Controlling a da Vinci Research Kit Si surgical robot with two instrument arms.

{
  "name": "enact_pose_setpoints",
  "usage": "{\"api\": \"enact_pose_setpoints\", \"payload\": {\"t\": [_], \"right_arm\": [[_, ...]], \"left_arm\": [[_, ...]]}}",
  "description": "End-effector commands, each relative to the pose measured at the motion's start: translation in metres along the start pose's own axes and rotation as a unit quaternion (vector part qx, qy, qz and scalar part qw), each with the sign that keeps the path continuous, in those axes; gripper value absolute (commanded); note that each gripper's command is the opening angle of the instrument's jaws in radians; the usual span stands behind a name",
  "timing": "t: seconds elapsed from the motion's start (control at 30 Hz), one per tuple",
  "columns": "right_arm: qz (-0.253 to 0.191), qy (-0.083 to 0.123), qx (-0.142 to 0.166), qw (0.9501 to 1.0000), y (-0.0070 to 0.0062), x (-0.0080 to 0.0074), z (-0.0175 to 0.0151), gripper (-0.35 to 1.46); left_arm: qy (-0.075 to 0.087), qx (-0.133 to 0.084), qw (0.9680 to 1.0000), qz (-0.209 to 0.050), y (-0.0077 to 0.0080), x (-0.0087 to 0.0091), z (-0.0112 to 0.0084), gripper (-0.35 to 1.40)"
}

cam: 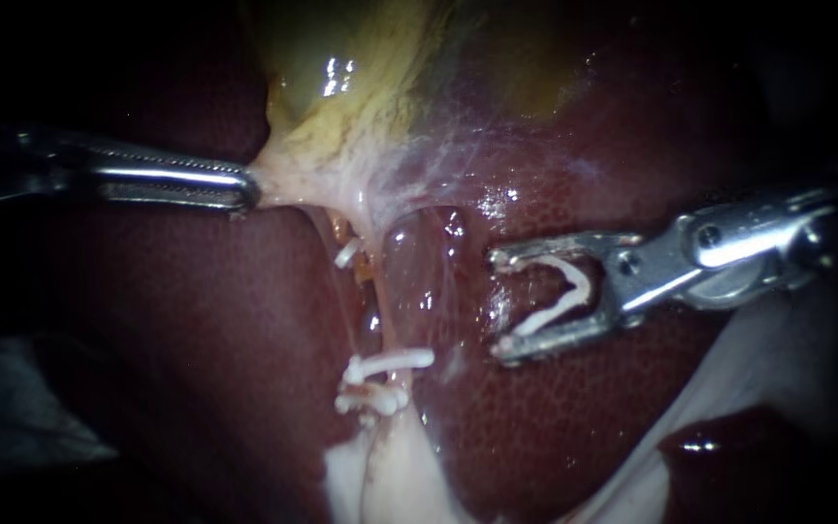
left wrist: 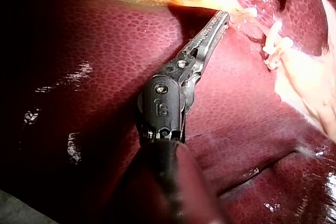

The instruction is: Clipping second clip right tube

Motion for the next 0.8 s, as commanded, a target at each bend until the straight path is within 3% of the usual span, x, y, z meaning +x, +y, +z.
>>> {"api": "enact_pose_setpoints", "payload": {"t": [0.03,0.17,0.3,0.57,0.8], "right_arm": [[0.009,-0.001,0.003,1.0000,0.0001,-0.0004,0.0006,0.49],[0.043,-0.003,0.017,0.9989,0.0005,-0.0022,0.0035,0.48],[0.070,0.009,0.027,0.9971,0.0014,-0.0035,0.0061,0.48],[0.124,0.047,0.039,0.9904,0.0036,-0.0043,0.0096,0.49],[0.147,0.059,0.062,0.9854,0.0039,-0.0050,0.0122,0.49]], "left_arm": [[0.000,0.001,1.0000,0.000,0.0000,0.0000,0.0000,-0.35],[0.000,0.001,1.0000,0.000,0.0000,0.0000,0.0000,-0.35],[0.000,0.001,1.0000,0.000,0.0000,-0.0001,0.0001,-0.35],[0.000,0.002,1.0000,0.000,0.0001,-0.0002,0.0003,-0.35],[0.000,0.004,1.0000,0.001,0.0001,-0.0002,0.0005,-0.35]]}}
